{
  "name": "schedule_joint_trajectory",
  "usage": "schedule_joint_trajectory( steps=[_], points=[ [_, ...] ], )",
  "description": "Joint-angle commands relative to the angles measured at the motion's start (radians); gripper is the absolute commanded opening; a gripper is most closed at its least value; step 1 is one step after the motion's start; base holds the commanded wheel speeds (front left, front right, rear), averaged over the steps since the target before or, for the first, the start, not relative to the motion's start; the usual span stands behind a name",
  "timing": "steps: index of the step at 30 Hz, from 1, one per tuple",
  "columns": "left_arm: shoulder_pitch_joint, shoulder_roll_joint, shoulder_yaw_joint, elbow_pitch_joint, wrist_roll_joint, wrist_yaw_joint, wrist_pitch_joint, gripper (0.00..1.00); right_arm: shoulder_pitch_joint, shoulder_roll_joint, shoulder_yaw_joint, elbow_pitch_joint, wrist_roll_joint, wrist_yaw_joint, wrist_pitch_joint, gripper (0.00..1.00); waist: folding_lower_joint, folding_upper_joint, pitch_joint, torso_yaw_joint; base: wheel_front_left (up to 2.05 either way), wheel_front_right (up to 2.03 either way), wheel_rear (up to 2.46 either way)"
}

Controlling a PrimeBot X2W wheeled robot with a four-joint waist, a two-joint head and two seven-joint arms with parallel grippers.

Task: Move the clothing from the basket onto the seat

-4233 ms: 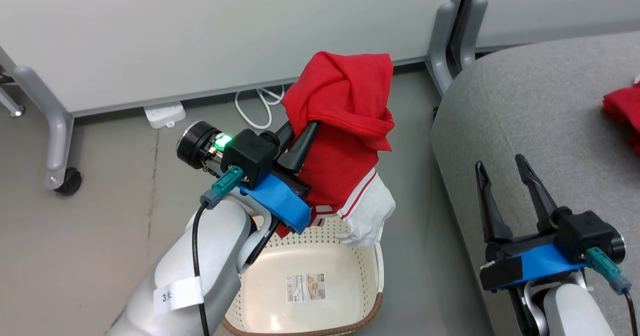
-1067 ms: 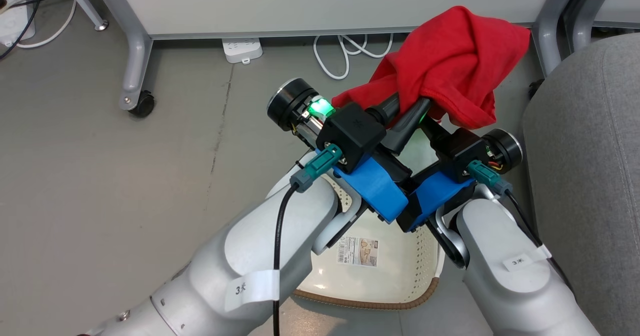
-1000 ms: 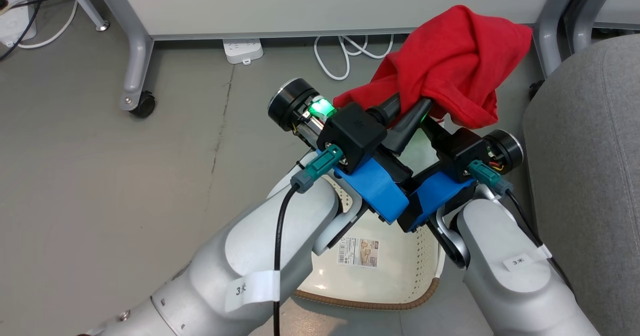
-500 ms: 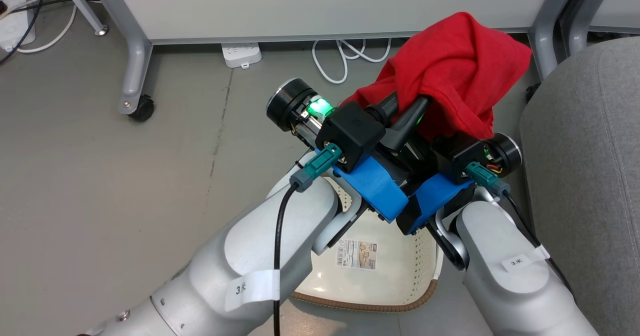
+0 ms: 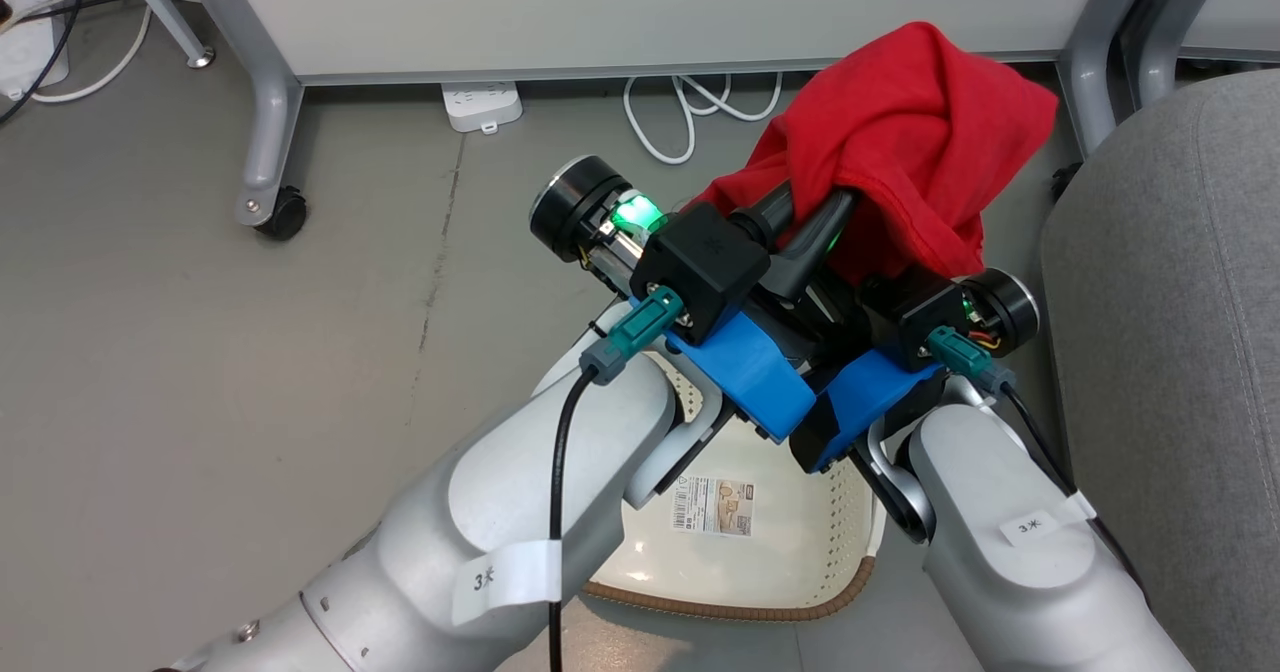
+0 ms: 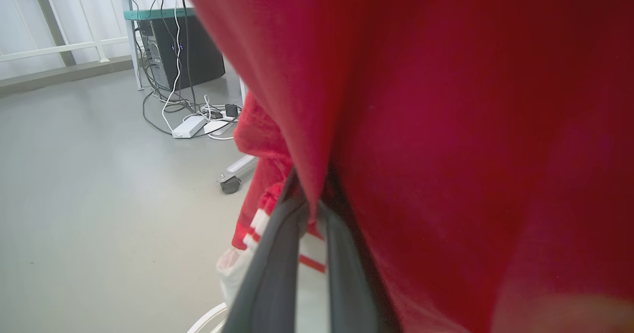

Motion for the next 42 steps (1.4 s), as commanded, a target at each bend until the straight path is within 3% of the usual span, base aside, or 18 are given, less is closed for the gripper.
schedule_joint_trajectory(
  steps=[1, 5, 6, 30, 42],
  points=[
    [-0.011, -0.002, 0.007, -0.003, 0.003, 0.004, -0.005, 0.00, 0.000, 0.000, 0.003, 0.005, 0.002, 0.000, 0.000, 0.00, 0.0000, 0.0000, 0.000, -0.001, 0.00, 0.00, 0.00],
    [-0.012, -0.002, 0.013, -0.006, 0.006, 0.009, -0.005, 0.00, 0.000, 0.000, 0.006, 0.004, 0.002, 0.000, 0.000, 0.00, 0.0000, 0.0000, 0.000, -0.002, 0.00, 0.00, 0.00],
    [-0.012, -0.002, 0.014, -0.008, 0.011, 0.011, -0.005, 1.00, 0.000, 0.000, 0.007, 0.004, 0.001, 0.000, 0.000, 0.00, 0.0000, 0.0000, 0.000, -0.002, 0.00, 0.00, 0.00],
    [0.001, -0.002, 0.023, 0.016, 0.032, 0.011, -0.005, 1.00, -0.009, 0.000, 0.017, -0.009, 0.019, 0.000, 0.000, 0.00, 0.0000, 0.0000, 0.009, -0.013, 0.00, 0.00, 0.00],
    [0.008, -0.002, 0.046, 0.044, 0.048, 0.004, -0.005, 1.00, -0.016, 0.000, 0.003, -0.019, 0.016, 0.000, 0.000, 0.00, 0.0000, 0.0000, 0.022, -0.052, 0.00, 0.00, 0.00]
  ],
)
